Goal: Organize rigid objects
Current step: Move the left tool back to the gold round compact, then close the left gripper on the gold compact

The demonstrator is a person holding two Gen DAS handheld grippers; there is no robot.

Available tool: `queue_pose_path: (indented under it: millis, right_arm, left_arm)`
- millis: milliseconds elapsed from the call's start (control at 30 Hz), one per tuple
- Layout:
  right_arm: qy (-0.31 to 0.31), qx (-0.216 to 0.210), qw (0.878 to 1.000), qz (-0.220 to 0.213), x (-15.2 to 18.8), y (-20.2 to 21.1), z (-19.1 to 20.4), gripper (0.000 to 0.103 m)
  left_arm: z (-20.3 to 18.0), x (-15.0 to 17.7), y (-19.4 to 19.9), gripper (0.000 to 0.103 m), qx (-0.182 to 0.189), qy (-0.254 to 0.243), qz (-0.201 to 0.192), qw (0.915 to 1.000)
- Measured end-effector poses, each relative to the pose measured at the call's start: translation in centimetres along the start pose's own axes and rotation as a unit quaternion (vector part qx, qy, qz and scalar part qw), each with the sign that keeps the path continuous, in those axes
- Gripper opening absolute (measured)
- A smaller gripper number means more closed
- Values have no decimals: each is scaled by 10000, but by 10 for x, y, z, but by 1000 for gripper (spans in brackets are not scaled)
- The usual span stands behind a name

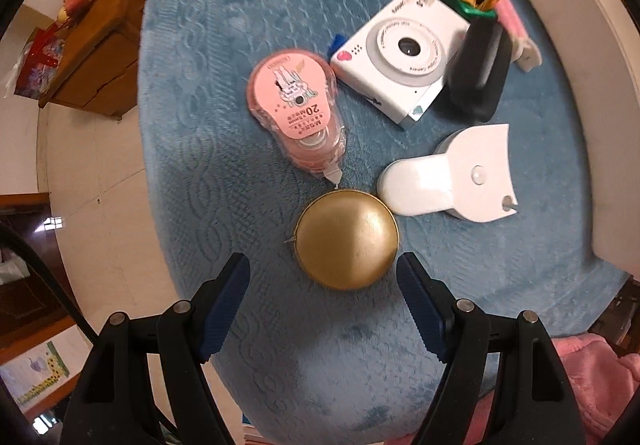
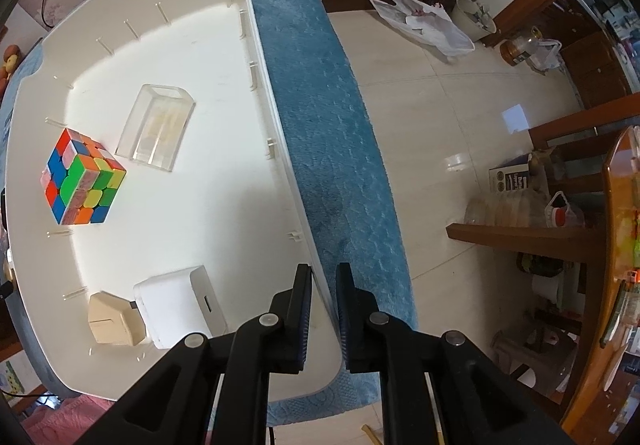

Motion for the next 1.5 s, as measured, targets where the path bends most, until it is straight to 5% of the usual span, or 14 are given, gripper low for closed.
queue_pose_path:
  millis: [367, 733, 1500]
  right_arm:
    - [-22, 1, 10000, 22, 0, 1, 0, 13]
    - [-25, -31, 10000, -34, 1, 1, 0, 13]
    - [703, -462, 9964, 33, 1, -1, 3, 13]
  left_arm:
    - [-4, -14, -19, 77, 162, 232, 327, 9991]
    - [2, -15, -19, 65, 277, 822, 224, 9960]
    - [-54, 80, -12, 60, 278, 1534, 965, 9830]
Point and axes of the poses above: each gripper's, at about its wrist camera, not at the fingertips, and y roughly against the way its jaws point, z to its left, x to its underside, the point moved 9 cm from there along -y, roughly the way its jaws point, and after that the axes turned 10 degrees about -x, right-handed, at the moved point
